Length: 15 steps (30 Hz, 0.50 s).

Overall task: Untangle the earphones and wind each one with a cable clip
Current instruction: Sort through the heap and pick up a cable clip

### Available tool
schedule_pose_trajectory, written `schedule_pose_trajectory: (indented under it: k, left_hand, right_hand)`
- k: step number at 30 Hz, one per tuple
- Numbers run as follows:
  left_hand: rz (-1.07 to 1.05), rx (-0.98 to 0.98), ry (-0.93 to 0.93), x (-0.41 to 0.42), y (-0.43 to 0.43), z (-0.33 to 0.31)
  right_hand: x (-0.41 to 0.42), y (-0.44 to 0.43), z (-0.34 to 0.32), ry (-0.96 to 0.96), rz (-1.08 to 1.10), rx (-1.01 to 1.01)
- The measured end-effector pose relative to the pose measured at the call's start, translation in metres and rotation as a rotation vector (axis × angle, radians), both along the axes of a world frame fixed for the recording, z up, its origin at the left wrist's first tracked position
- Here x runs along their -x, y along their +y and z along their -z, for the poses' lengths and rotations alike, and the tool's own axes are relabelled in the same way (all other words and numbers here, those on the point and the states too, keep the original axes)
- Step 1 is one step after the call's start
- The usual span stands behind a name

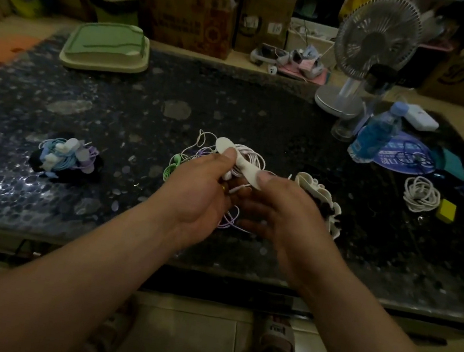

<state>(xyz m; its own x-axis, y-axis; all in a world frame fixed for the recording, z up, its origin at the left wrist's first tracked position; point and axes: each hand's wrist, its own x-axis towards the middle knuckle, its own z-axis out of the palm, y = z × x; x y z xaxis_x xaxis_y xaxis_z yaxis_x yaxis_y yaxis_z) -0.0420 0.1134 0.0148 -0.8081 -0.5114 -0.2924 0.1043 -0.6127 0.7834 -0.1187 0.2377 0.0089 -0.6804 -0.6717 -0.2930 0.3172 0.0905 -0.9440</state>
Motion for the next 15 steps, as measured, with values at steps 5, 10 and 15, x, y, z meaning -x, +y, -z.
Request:
schedule_pose_trajectory:
  k: [5,10,15]
  left_hand:
    - [-0.034,0.131,-0.07,0.003,0.01,0.008]
    - [-0.078,0.208,-0.091,0.005,0.019,0.012]
    - [-0.113,0.199,-0.107,0.007,0.016,0.012]
  right_hand:
    - [-0.016,-0.018,0.011,-0.089,0.136,0.077]
    - [-0.015,-0.024,0.016,-0.295,0.279,0.147]
    - [-0.016,-0.022,0.017,-0.05,0.188,0.007]
